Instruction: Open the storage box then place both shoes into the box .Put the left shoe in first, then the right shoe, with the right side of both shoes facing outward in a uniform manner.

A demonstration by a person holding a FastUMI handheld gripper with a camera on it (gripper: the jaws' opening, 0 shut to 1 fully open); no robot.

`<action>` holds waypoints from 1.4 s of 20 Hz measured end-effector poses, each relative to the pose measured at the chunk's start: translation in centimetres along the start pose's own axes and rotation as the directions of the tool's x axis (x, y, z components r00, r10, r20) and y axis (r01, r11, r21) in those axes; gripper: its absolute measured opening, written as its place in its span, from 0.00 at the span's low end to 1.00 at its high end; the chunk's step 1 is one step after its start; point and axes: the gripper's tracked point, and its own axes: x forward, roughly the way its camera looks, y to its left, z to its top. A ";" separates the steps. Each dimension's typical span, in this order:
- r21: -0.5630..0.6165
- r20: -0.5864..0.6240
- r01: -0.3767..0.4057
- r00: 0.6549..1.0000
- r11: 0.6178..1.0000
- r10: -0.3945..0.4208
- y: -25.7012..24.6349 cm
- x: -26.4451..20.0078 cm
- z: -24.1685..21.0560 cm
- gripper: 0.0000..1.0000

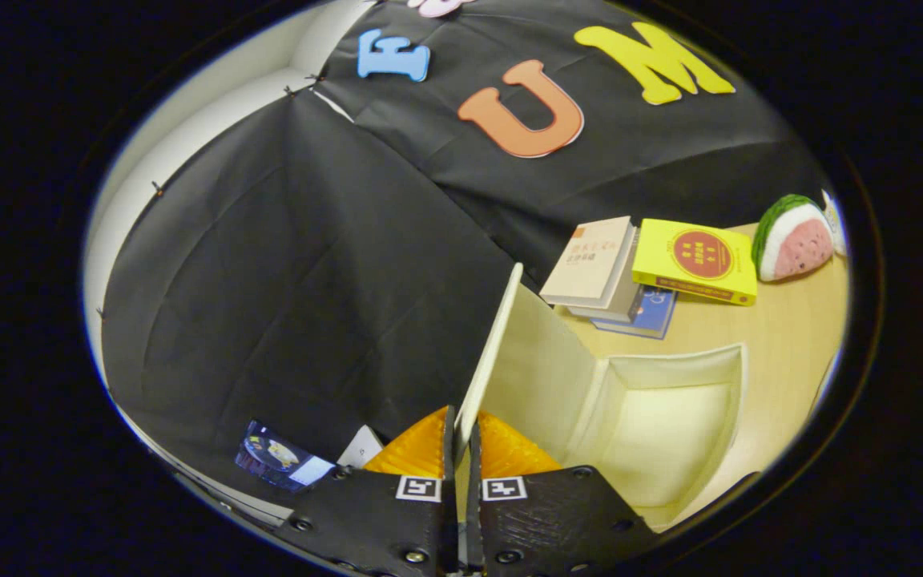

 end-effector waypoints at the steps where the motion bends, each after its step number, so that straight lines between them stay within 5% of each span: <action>1: -0.043 0.001 0.011 1.000 0.999 -0.011 0.7 1.3 0.0 0.08; 4: -0.135 0.003 0.013 1.000 0.991 -0.013 2.7 3.7 -0.4 0.25; 8: -0.211 0.051 0.072 0.997 0.975 -0.063 3.5 5.2 0.1 0.74; 12: -0.184 0.090 0.121 0.990 0.975 -0.106 2.2 4.5 0.6 0.82; 17: -0.200 0.215 0.310 0.939 0.929 -0.267 -3.6 -0.3 1.5 0.93; 23: -0.200 0.395 0.567 0.793 0.799 -0.464 -12.6 -12.4 2.0 0.96; 28: -0.107 0.487 0.691 0.663 0.715 -0.568 -20.9 -24.8 0.9 0.95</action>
